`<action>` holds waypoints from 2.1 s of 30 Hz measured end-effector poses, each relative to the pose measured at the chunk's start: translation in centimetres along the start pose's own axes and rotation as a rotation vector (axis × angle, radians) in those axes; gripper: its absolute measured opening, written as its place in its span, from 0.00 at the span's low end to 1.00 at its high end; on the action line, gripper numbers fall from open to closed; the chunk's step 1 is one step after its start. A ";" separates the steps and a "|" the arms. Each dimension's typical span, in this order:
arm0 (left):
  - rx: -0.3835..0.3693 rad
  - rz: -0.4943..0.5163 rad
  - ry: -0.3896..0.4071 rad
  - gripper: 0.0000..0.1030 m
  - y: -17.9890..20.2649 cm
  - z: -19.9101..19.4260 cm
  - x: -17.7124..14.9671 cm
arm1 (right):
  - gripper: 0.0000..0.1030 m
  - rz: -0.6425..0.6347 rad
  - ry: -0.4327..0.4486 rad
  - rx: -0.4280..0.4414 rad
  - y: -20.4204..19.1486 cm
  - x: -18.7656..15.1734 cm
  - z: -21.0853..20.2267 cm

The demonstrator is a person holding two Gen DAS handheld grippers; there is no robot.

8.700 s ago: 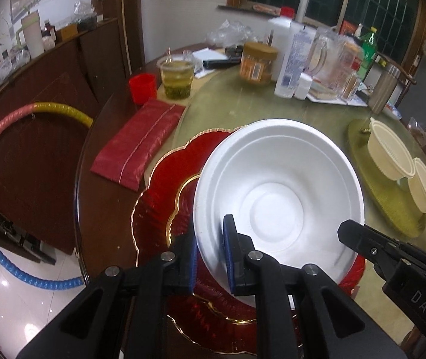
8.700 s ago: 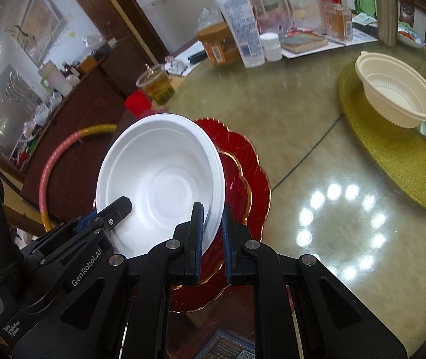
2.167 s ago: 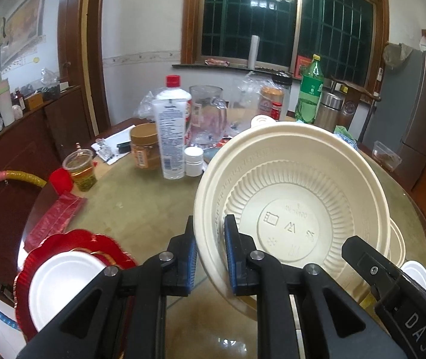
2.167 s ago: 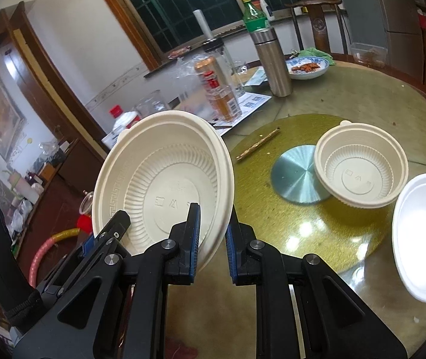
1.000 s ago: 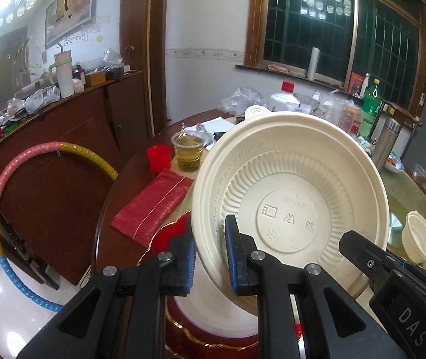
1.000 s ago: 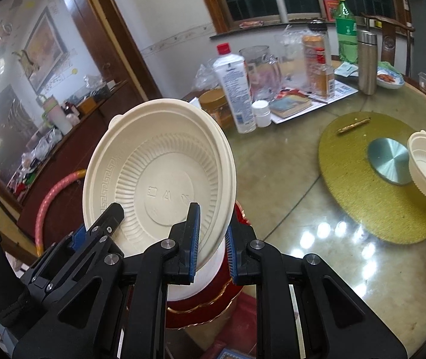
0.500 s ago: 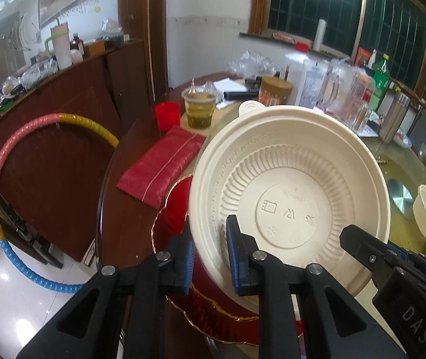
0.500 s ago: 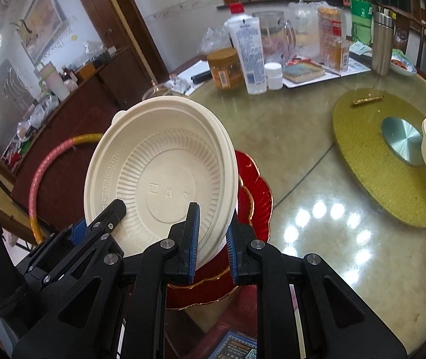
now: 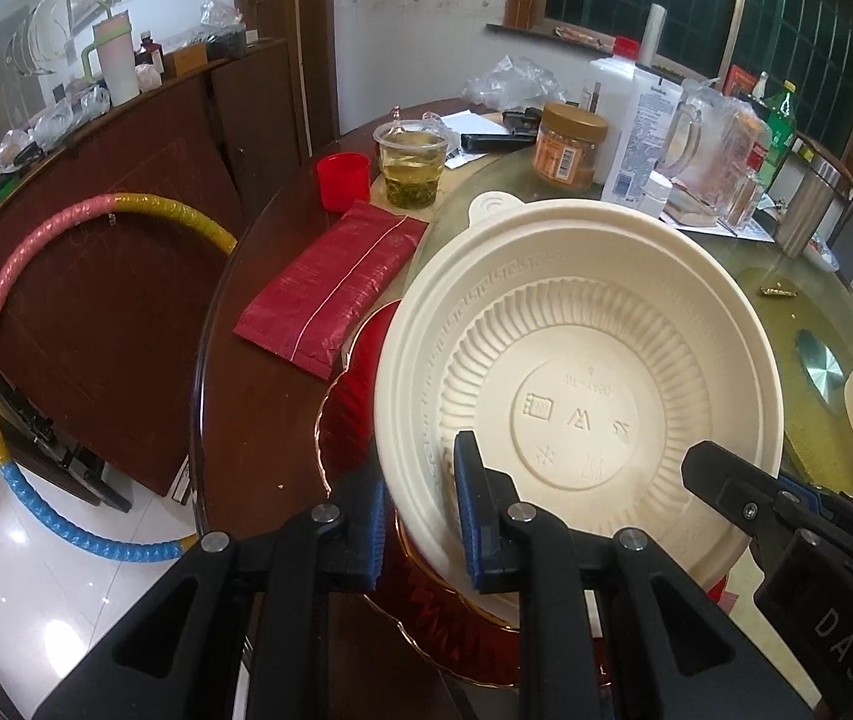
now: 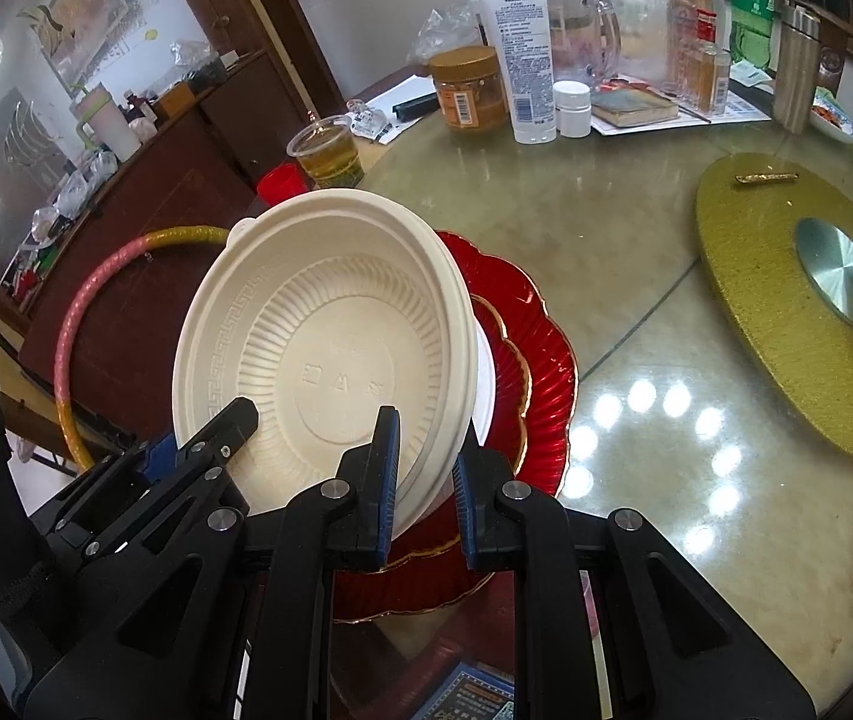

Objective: Organize plates and bowls
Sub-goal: 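Lower the beige bowl onto the stack and open both tools, then move both tools to the large white foam plate on the table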

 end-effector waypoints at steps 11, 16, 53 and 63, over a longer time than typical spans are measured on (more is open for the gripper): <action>-0.003 0.004 -0.019 0.20 0.1 0.4 0.0 | 0.16 -0.005 -0.013 -0.014 0.1 0.1 0.3; -0.007 -0.003 -0.022 0.20 0.0 0.4 0.0 | 0.17 -0.007 -0.017 -0.026 0.2 0.1 0.5; 0.063 0.029 0.171 0.68 0.8 -4.6 2.7 | 0.67 -0.003 0.112 -0.089 2.5 1.3 -3.4; -0.002 0.103 0.212 0.71 6.5 -5.9 3.7 | 0.78 0.057 0.196 -0.195 8.5 1.9 -6.4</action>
Point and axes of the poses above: each gripper's, at about its wrist camera, not at the fingertips, and z roughly the way its jaws point, y to its right, x to its top, the point moved 8 cm from there along z, roughly the way its jaws point, and after that the axes turned 7 degrees about z, right-handed, at the moved point
